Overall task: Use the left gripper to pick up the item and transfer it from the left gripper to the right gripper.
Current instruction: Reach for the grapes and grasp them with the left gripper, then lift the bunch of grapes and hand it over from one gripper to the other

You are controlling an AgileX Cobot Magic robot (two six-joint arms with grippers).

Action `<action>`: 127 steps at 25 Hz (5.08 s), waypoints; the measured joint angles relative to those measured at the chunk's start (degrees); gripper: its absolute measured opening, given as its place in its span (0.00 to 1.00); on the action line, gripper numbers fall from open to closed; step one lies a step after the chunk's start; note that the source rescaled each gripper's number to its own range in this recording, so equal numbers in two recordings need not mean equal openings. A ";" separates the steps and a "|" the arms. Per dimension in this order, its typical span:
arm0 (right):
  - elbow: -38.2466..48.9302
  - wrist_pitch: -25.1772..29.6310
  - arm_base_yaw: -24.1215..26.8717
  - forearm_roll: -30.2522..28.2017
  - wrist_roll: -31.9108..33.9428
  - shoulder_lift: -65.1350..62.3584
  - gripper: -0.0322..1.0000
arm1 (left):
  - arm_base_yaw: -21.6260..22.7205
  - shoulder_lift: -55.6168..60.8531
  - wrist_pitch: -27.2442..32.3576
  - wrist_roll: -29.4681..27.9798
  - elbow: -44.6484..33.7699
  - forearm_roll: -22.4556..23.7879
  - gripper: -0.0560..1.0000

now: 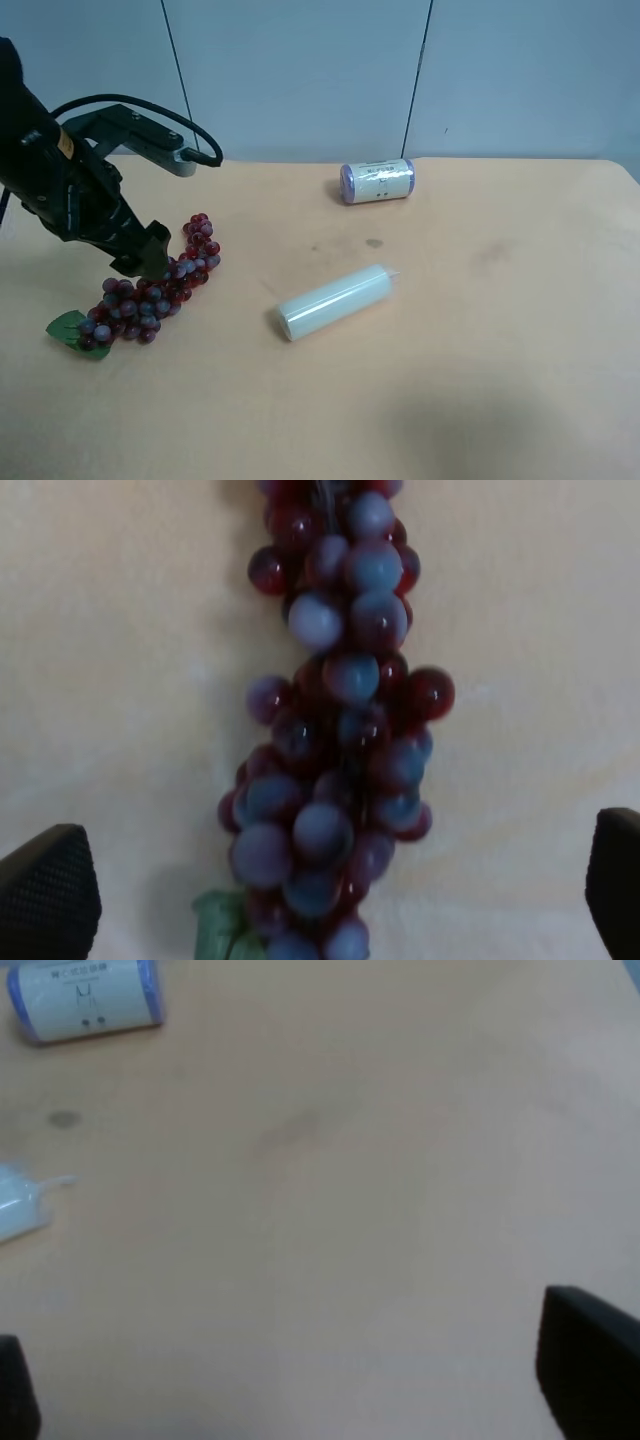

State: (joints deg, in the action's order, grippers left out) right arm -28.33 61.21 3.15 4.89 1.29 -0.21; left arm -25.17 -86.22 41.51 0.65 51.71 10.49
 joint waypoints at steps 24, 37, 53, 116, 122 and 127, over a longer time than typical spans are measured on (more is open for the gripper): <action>0.00 0.00 0.00 0.00 0.00 0.00 1.00 | 3.31 -21.19 -11.88 -0.19 0.44 0.47 1.00; 0.00 0.00 0.00 0.00 0.00 0.00 1.00 | 3.31 -22.85 -12.83 -0.09 0.44 1.81 0.10; 0.00 0.00 0.00 0.00 0.00 0.00 1.00 | 3.31 -6.41 -5.83 0.08 0.44 5.46 0.08; -5.59 -10.28 -4.62 21.20 -26.88 22.00 1.00 | -34.82 0.01 3.20 11.72 13.66 -3.04 0.07; -7.62 -15.86 -17.51 25.32 -40.04 36.66 1.00 | -34.82 0.01 3.20 12.62 13.66 -3.04 0.07; -10.00 -22.02 -29.80 25.68 -45.78 48.10 1.00 | -34.82 0.01 3.20 12.78 13.66 -3.04 0.06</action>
State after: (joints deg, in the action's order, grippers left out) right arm -38.33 39.19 -26.65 30.57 -44.49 47.88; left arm -59.99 -86.20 44.71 13.42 65.37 7.45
